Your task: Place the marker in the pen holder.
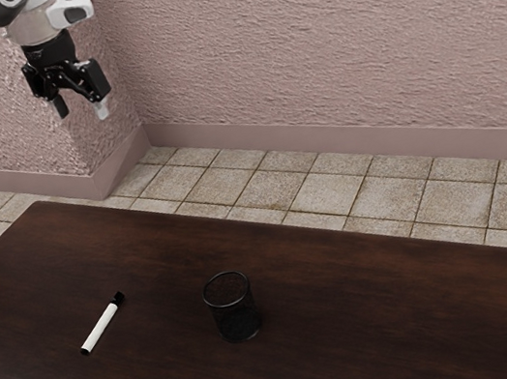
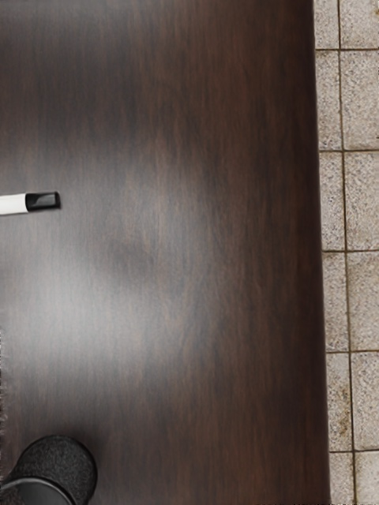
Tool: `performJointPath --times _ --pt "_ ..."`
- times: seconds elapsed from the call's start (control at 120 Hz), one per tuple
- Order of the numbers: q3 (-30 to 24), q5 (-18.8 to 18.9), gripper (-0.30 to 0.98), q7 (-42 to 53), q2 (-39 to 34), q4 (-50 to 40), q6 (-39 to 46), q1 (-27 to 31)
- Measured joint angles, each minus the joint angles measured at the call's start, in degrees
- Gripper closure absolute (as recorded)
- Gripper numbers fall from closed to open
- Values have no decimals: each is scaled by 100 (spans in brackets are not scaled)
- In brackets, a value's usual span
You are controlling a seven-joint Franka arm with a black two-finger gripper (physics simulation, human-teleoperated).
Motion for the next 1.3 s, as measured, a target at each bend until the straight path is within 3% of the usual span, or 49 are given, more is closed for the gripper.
performJointPath --times 0.3,0.417,0.483,0.642,0.742,1.05,1.3 --pt "-9 -6 2 308 -4 -24 26 -37" --pt "-52 -47 2 365 487 -58 50 -39" --pt "-32 -46 2 384 566 -610 122 -57" --pt "47 27 2 430 -602 -3472 1291 -171" --pt "136 41 2 459 -817 -4482 2242 -185" --pt "446 -15 2 688 -260 -5042 4137 -149" --pt "483 -132 2 841 -6 -5345 4912 -121"
